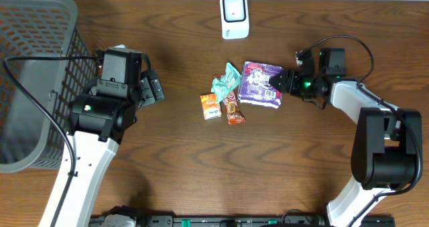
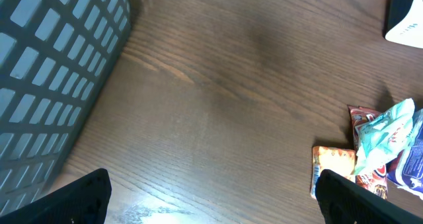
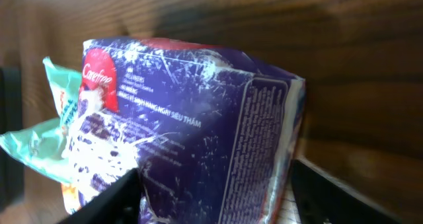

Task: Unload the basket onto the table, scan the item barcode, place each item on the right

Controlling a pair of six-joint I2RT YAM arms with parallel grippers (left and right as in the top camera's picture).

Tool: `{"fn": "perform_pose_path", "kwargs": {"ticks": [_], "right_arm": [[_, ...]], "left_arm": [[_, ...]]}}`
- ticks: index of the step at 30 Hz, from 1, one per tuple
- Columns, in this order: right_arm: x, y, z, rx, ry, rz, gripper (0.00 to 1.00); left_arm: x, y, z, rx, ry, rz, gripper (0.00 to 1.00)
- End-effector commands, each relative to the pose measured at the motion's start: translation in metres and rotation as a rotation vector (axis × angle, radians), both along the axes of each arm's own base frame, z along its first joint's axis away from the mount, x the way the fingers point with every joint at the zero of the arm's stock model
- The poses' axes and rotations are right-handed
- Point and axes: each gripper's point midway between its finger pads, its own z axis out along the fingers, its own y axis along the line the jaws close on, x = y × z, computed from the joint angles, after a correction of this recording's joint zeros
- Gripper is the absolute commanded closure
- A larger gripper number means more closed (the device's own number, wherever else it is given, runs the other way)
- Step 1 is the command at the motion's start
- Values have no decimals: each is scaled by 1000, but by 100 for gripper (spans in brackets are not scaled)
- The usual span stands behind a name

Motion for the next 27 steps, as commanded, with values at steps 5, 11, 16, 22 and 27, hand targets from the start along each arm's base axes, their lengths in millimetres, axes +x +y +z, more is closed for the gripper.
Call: {"fn": "perform_pose_path", "kwargs": {"ticks": [5, 11, 16, 22, 27], "right_arm": [[-4, 15, 5, 23, -1, 26, 99], [5, 11, 30, -7, -61, 9, 99], [6, -32, 56, -292, -95, -150, 99], [-21, -86, 102, -735, -148, -341, 99], [-41, -105, 126, -1054, -185, -425, 99]], "left_arm": [[0, 4, 6, 8, -17, 21, 2], [0, 4, 6, 8, -17, 21, 2], [0, 4, 6, 8, -17, 21, 2], [0, 4, 6, 8, -17, 21, 2], [0, 4, 6, 8, -17, 21, 2]]}}
